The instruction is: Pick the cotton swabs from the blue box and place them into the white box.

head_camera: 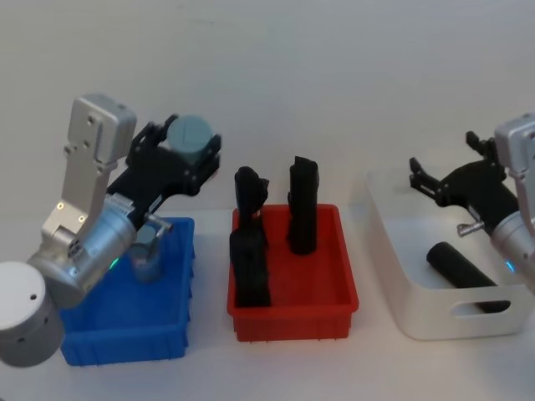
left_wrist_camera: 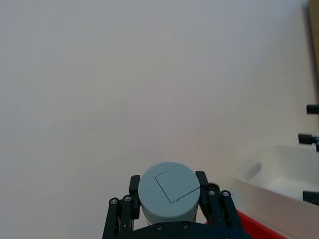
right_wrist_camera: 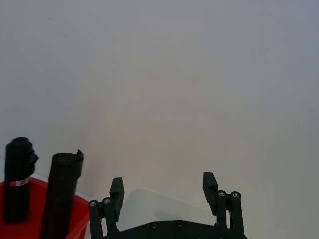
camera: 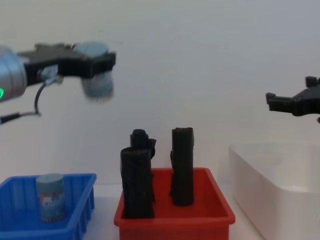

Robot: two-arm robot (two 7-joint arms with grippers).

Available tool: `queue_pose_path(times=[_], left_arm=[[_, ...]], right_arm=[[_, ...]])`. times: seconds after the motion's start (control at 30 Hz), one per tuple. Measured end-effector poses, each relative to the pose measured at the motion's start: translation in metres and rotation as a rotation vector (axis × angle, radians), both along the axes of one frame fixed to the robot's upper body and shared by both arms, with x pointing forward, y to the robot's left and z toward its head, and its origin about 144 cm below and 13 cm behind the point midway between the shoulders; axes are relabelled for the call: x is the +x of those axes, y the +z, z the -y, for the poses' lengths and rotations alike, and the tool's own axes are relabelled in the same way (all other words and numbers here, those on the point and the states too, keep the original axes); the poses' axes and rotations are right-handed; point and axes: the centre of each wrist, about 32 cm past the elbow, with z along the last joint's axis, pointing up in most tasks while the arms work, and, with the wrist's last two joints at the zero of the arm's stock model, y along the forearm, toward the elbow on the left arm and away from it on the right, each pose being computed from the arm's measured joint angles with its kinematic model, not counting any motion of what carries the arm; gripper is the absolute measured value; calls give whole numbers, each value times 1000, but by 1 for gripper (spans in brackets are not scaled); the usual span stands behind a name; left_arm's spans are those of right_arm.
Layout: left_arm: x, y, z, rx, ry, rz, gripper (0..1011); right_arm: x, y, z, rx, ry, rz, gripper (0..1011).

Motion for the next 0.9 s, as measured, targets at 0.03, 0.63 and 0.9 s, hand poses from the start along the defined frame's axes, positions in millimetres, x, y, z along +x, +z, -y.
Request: queue_pose_path(times=[0.03,0.63,0.9], left_arm=[[0,2,1,-1,-8,11,669],[19,46,36,-3,-264,275,669],[30,54,56,-8,-382,333,669]], right_arm=[[0,0,0,-4,13,3,1001],[-8,-4,-3,-48,219,46,1001],[-11,-5,-15,-39,252,72,1001]])
